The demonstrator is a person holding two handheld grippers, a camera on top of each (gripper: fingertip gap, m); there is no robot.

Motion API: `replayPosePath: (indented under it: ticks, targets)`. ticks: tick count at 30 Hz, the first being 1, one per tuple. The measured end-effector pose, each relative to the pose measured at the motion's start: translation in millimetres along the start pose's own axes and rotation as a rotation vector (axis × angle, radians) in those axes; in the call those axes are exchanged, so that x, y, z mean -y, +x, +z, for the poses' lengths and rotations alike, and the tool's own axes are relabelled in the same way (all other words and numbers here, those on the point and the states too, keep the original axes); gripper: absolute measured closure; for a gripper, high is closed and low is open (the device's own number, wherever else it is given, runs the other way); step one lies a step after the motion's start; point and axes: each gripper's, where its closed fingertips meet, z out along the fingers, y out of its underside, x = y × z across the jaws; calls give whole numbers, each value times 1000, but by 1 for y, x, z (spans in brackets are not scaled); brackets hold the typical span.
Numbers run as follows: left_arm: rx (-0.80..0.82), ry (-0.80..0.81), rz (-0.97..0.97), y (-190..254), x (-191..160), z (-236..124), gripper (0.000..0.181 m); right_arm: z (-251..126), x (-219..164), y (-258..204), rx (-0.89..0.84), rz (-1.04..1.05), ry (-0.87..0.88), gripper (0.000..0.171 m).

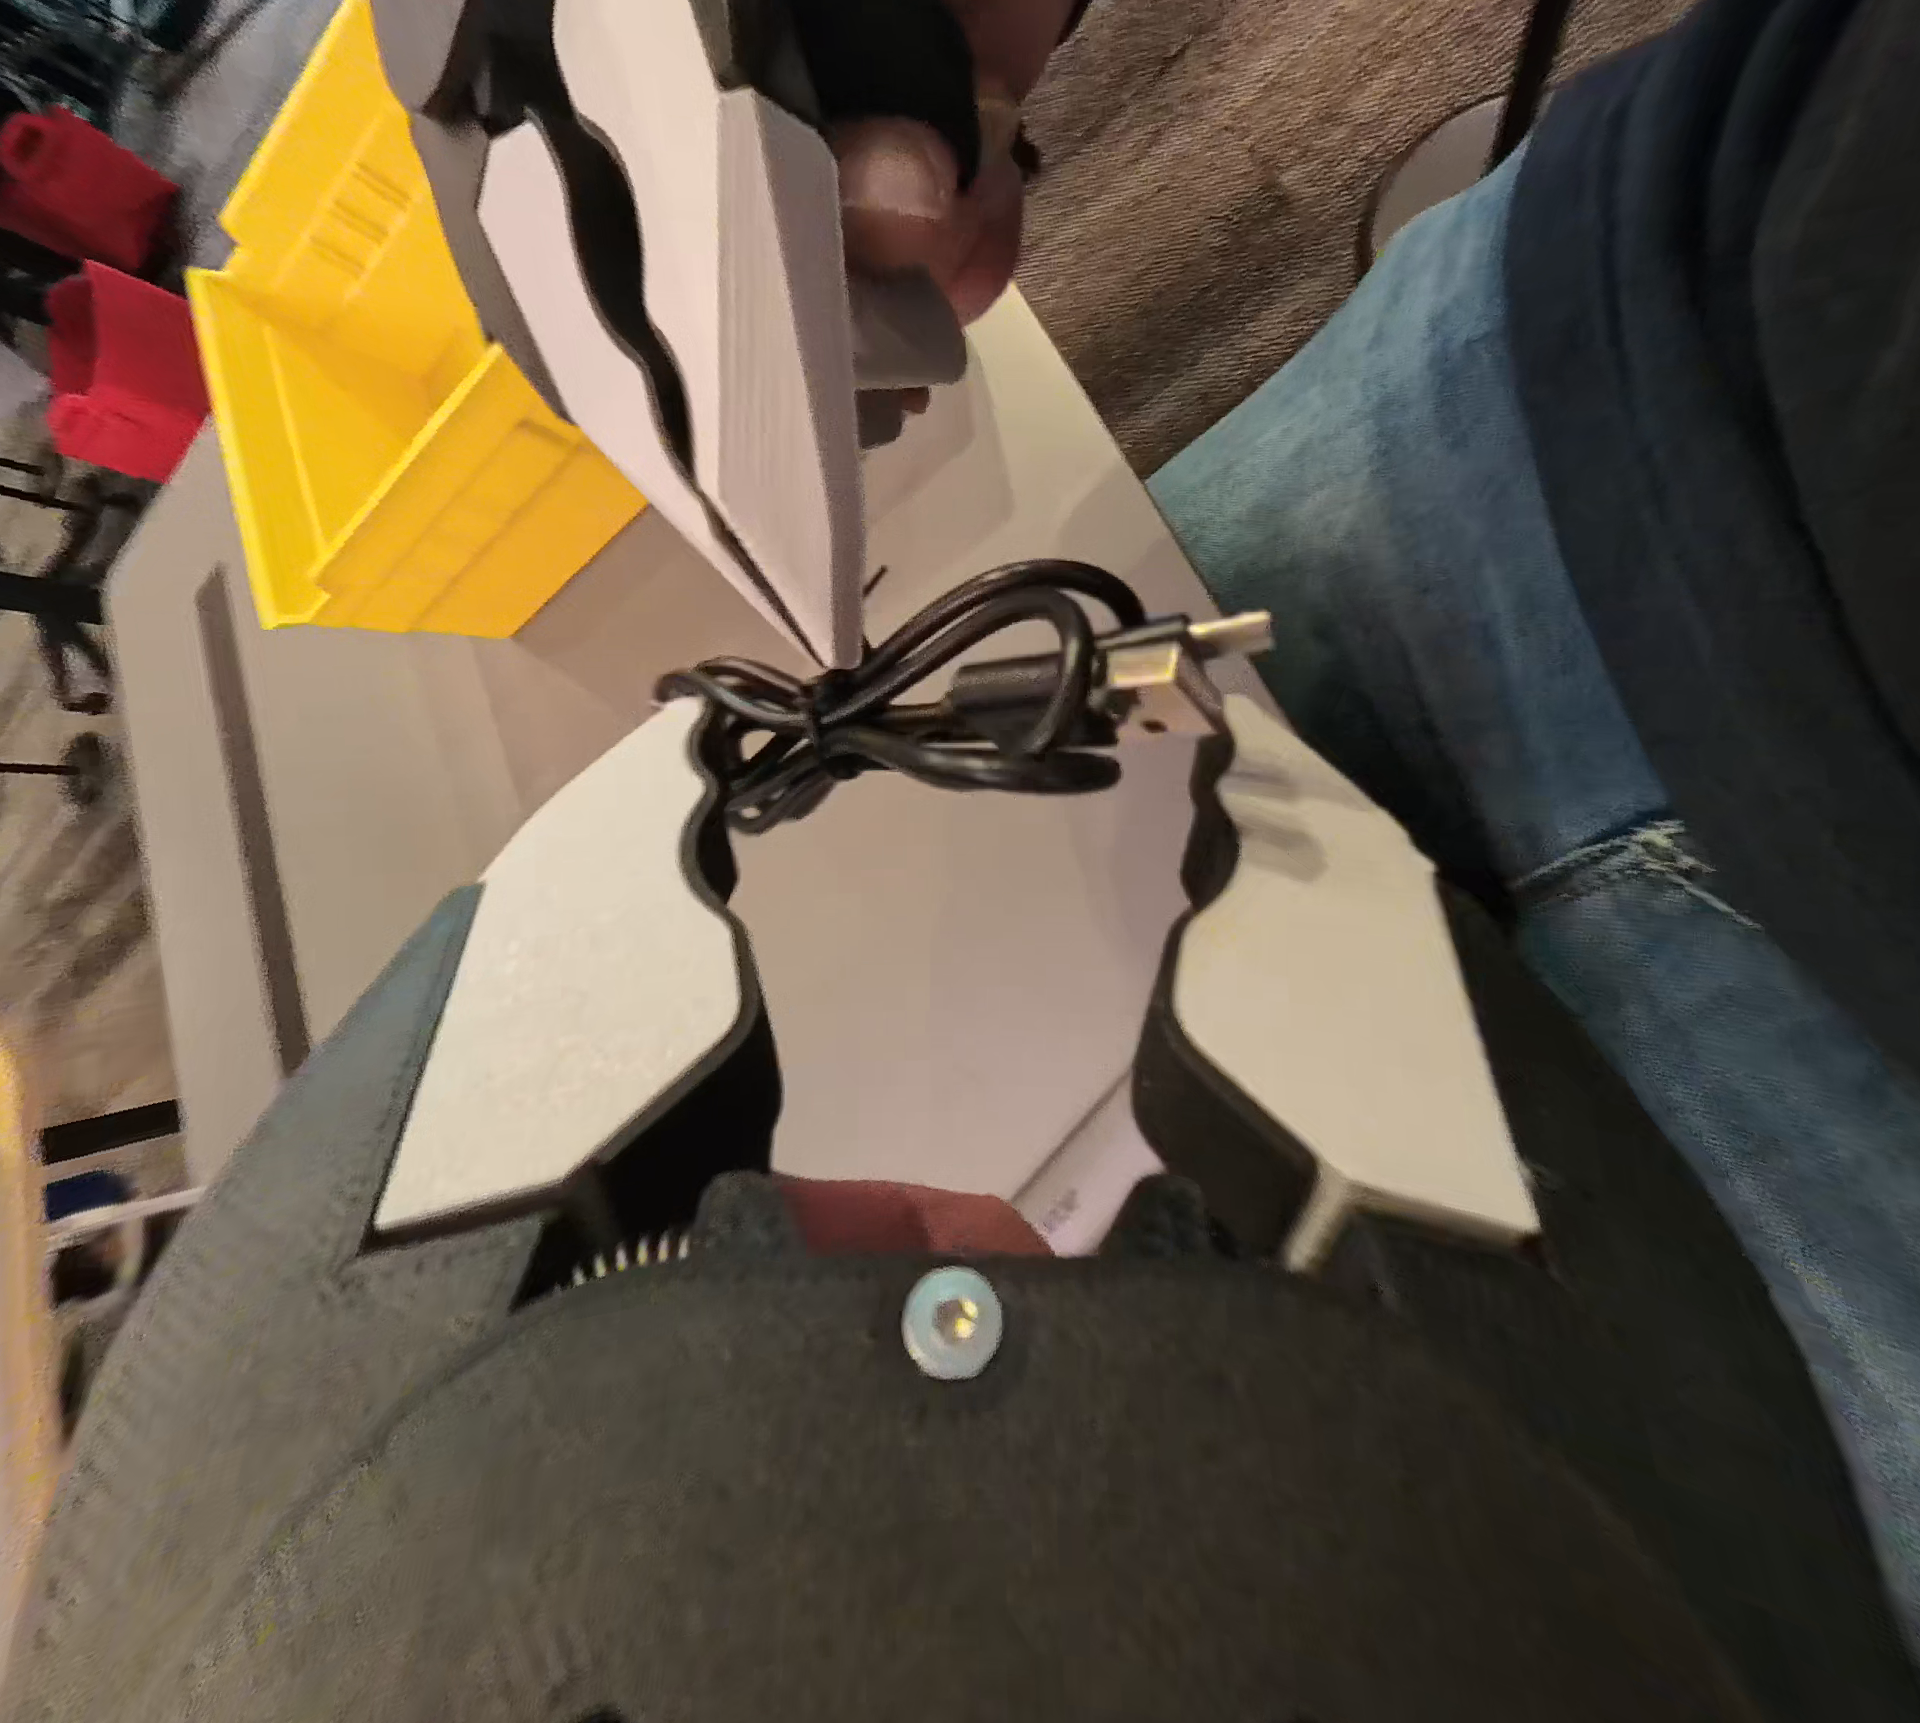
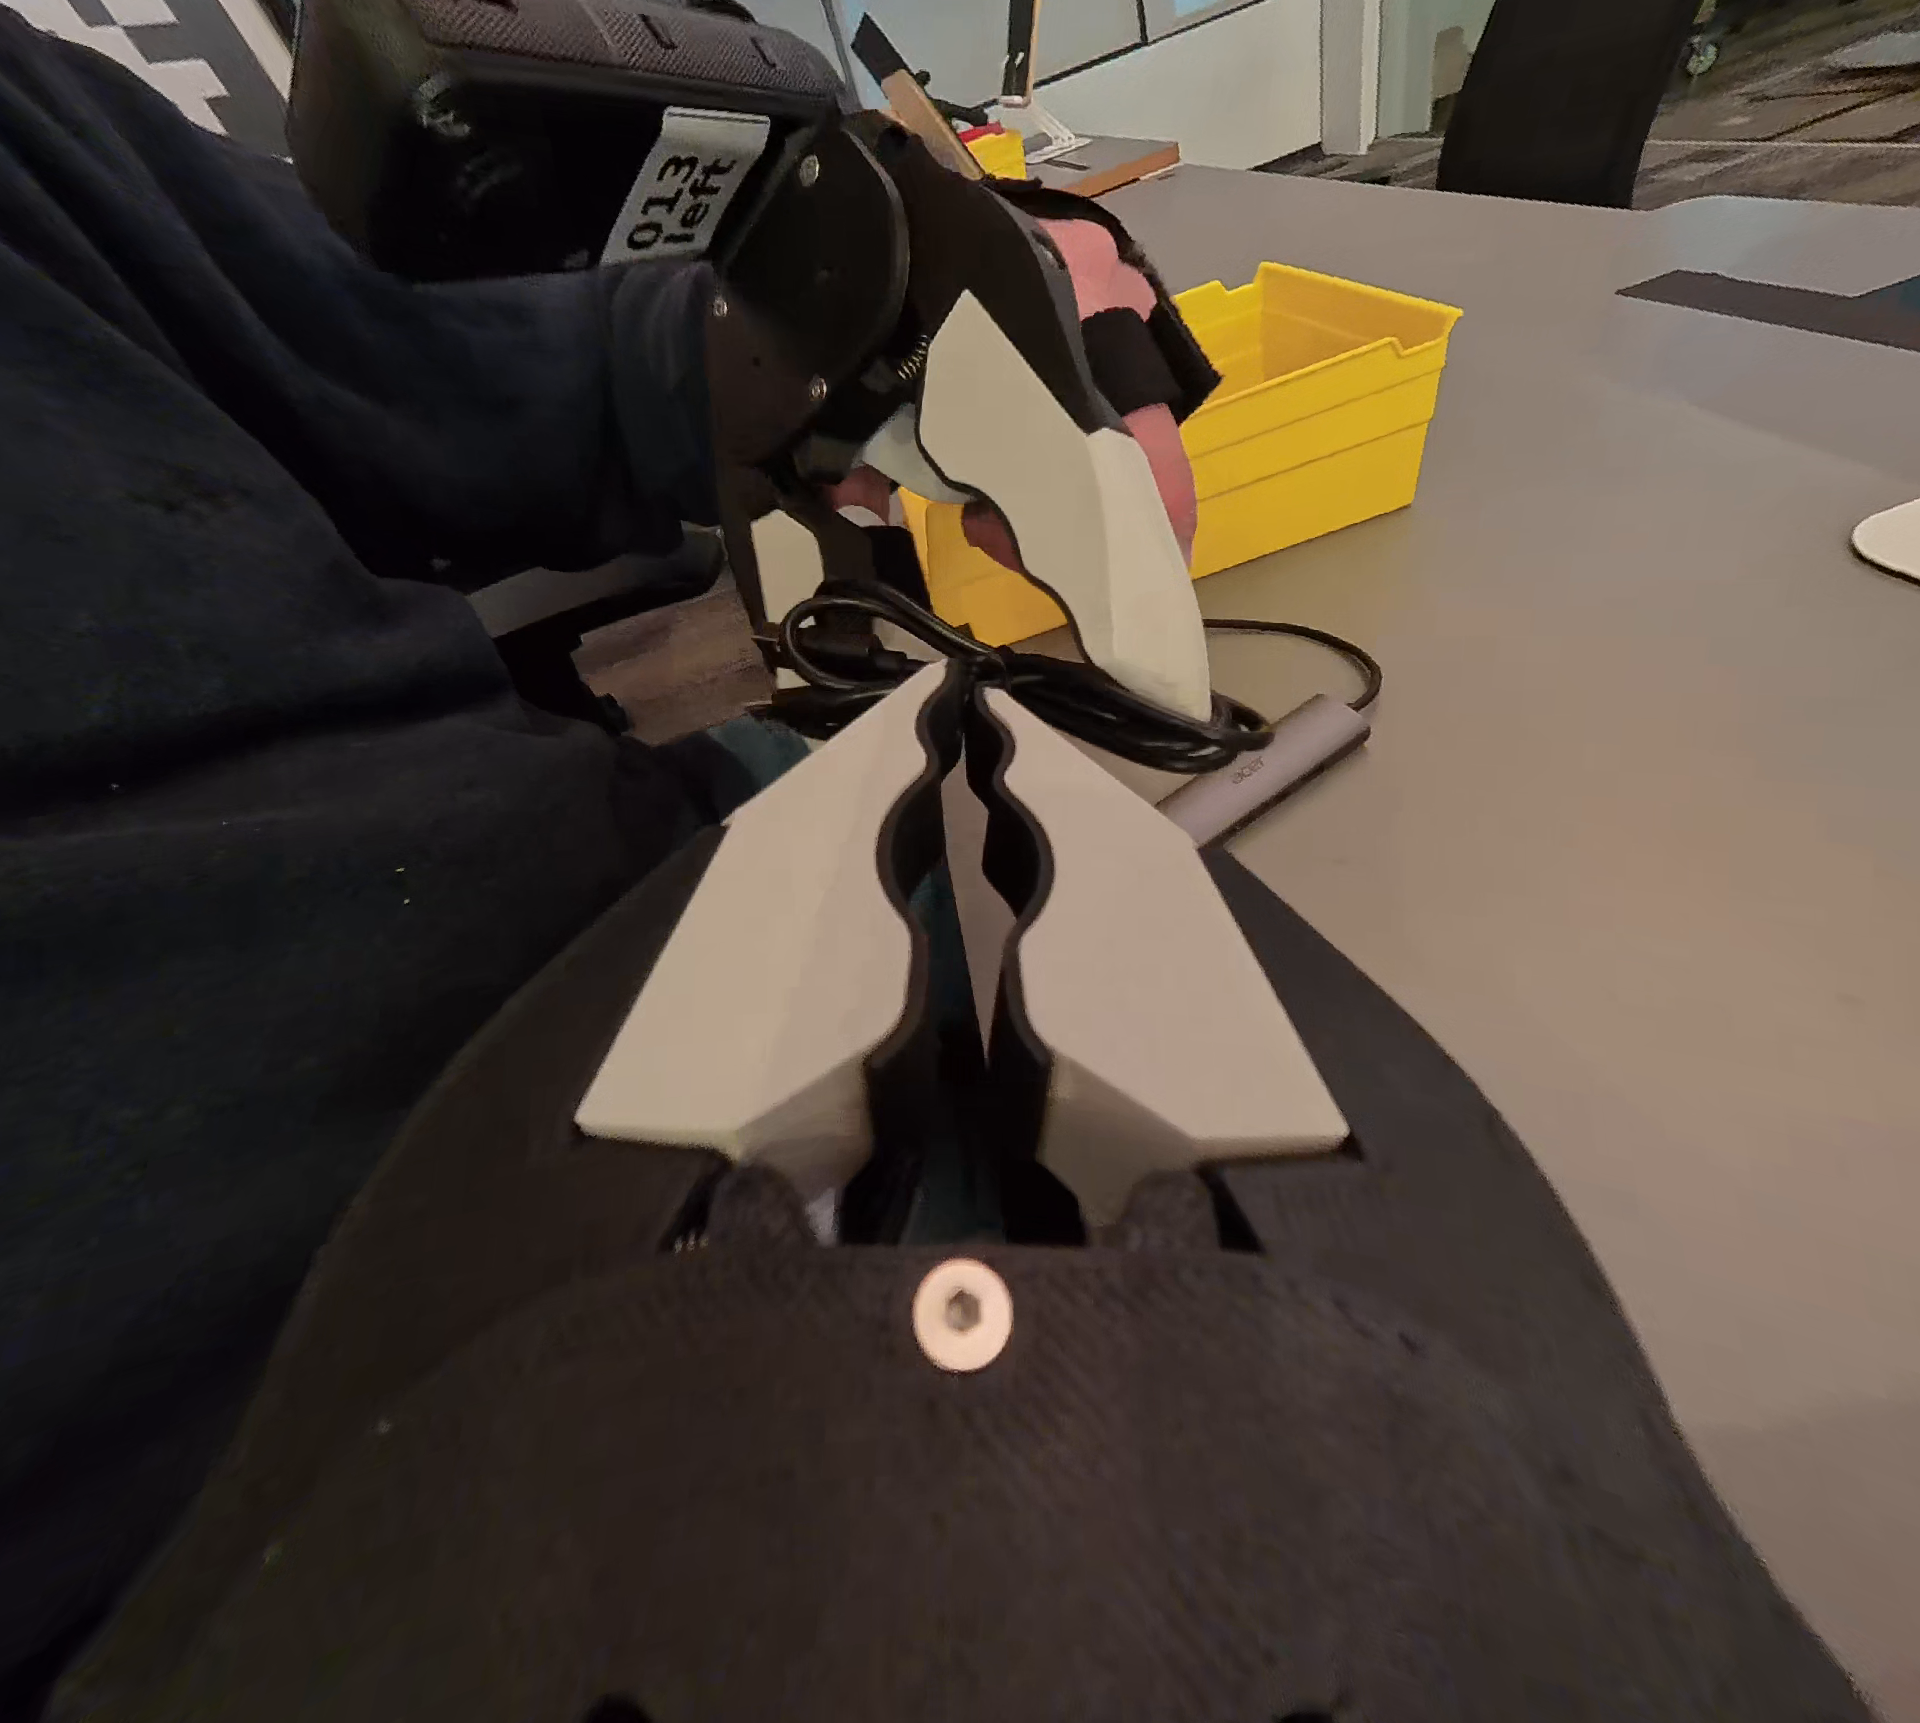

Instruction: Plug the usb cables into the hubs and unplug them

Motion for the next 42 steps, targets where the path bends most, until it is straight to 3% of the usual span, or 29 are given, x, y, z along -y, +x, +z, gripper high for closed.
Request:
replayPosePath:
  ticks: [2, 4, 6, 11, 19, 26, 31, 37, 39, 42]
  targets:
    - [105, 9, 17, -13, 1, 1, 125, 0, 0, -2, 13, 13, 15, 171]
    - [162, 36, 28, -19, 3, 1, 139, 0, 1, -3, 28, 24, 33, 171]
    - [228, 60, 41, -26, 4, -3, 151, 0, 2, -6, 38, 18, 43, 171]
    - [174, 98, -32, -21, 8, -7, 172, -4, 7, -8, 13, -52, 35, 171]
    - [135, 225, -101, -15, 20, -14, 174, -6, 12, -16, -73, -265, -68, 171]
    - [-15, 321, -228, -6, 29, -20, 175, -6, 14, -19, -213, -630, -237, 171]
    - [-230, 502, -512, 0, 41, -27, 175, -6, 19, -16, -315, -859, -281, 171]
    - [-428, 665, -885, 8, 44, -21, 176, -6, 6, -4, -467, -1200, -493, 171]
    - [-438, 666, -921, 11, 41, -18, 177, -5, 2, -2, -459, -1220, -523, 171]
    - [-411, 679, -945, 9, 39, -19, 176, -2, 4, -1, -426, -1064, -435, 171]
